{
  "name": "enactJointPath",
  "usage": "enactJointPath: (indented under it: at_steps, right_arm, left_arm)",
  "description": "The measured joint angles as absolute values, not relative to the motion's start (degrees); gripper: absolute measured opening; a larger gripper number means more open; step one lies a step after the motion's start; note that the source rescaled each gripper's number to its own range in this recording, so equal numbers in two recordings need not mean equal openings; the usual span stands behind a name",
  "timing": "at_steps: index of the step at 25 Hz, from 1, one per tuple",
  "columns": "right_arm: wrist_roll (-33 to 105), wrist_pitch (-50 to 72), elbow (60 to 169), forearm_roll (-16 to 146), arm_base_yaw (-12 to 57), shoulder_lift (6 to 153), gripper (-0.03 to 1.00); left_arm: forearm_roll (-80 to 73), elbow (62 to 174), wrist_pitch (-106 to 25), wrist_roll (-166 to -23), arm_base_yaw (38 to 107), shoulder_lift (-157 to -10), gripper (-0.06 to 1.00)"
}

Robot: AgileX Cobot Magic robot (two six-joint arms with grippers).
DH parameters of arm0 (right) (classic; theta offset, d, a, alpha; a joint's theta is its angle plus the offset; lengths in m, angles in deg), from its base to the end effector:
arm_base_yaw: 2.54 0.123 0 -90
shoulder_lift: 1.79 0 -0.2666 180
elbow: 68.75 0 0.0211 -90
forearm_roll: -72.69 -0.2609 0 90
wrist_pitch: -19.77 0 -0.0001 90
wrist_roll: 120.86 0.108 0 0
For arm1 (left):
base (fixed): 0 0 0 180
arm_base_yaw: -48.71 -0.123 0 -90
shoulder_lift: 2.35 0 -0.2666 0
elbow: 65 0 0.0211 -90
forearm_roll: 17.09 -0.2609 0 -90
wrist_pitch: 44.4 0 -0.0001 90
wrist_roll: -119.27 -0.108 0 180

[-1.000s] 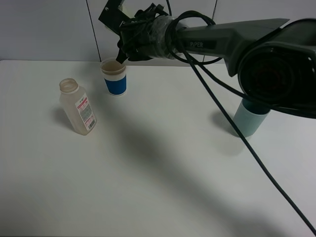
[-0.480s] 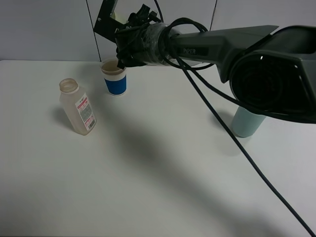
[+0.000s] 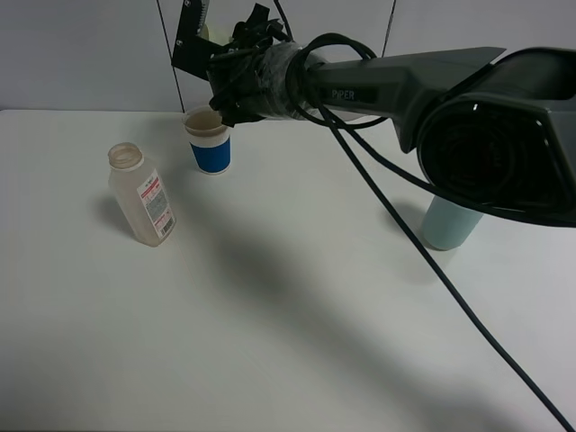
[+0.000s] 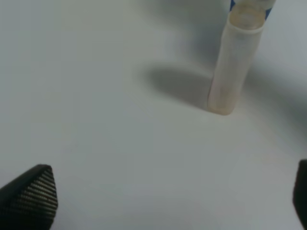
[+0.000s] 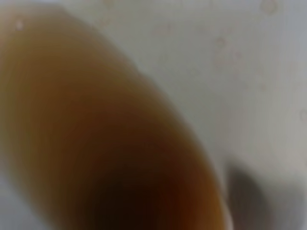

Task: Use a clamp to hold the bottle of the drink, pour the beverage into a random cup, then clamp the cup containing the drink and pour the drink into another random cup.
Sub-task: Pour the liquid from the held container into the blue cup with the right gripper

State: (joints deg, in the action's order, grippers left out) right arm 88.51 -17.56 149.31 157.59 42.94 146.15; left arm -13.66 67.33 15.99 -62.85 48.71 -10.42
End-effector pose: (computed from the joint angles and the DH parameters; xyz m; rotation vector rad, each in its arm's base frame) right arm 0.4372 0.3515 0.1610 -1.1982 1.5624 -0.7402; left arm 0.0366 -0.0056 0.2772 0.0404 2.0253 -0.0480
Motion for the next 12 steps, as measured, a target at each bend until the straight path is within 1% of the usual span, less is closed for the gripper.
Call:
enactJointPath:
  at_steps: [12]
  right_arm:
    - [83.0, -18.9, 149.3, 158.5, 42.9, 146.1, 0.03]
  left_arm:
    - [-13.6, 67.3, 16.0, -62.9, 48.7, -10.4, 1.0]
